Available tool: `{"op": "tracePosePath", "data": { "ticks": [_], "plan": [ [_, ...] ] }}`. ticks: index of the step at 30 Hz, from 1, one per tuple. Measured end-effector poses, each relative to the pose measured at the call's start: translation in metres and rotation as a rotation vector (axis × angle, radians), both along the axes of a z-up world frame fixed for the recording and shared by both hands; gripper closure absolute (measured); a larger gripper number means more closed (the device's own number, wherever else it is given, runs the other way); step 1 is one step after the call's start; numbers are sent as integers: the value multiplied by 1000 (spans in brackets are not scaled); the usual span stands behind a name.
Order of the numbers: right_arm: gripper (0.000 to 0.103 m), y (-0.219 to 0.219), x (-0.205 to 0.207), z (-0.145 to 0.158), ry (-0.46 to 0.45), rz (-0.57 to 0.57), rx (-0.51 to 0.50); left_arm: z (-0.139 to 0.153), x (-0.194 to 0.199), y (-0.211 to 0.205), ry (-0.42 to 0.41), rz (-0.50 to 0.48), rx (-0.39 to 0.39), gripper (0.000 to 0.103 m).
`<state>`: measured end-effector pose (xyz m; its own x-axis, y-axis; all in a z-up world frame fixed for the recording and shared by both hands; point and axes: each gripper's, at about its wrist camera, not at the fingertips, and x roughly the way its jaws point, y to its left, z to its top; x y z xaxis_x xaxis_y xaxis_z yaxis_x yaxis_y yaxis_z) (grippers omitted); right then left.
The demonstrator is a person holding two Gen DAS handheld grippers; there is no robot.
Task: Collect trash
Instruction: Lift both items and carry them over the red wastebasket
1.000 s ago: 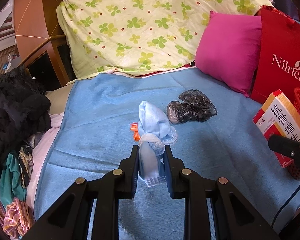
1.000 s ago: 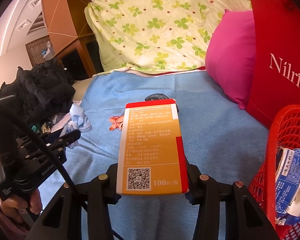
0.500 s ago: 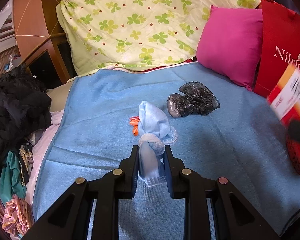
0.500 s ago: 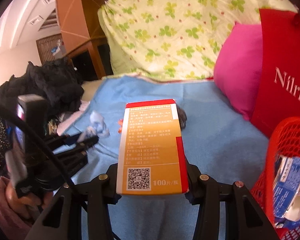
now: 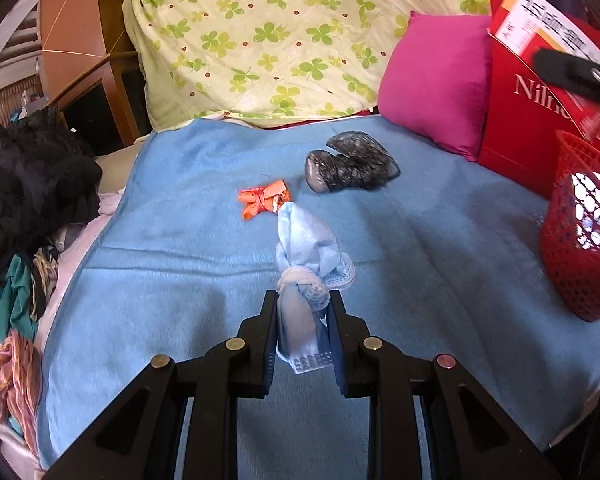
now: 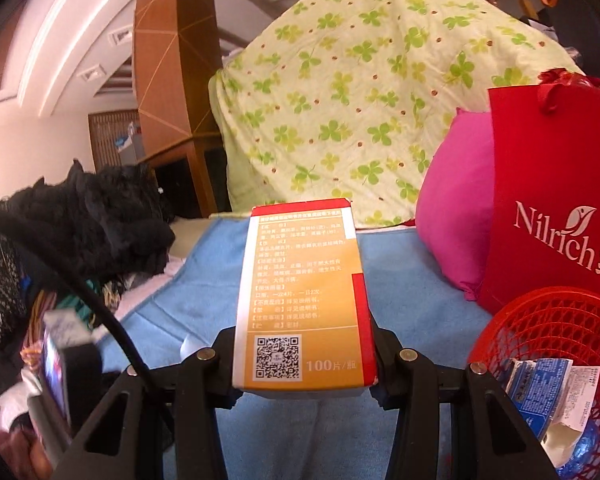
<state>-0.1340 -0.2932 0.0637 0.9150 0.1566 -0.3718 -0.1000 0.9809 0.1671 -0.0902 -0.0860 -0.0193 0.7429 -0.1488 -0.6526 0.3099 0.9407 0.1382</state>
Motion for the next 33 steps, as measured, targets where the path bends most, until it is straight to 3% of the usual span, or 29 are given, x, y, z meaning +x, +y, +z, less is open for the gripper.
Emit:
{"op": "tracePosePath", "data": {
  "ticks": [12, 33],
  "plan": [
    [53, -31, -11, 12, -55, -54, 92, 86, -28, -4, -162, -30, -73, 78],
    [53, -88, -39, 18, -101, -135, 175, 114, -51, -76, -173, -188, -87, 78]
  ]
}}
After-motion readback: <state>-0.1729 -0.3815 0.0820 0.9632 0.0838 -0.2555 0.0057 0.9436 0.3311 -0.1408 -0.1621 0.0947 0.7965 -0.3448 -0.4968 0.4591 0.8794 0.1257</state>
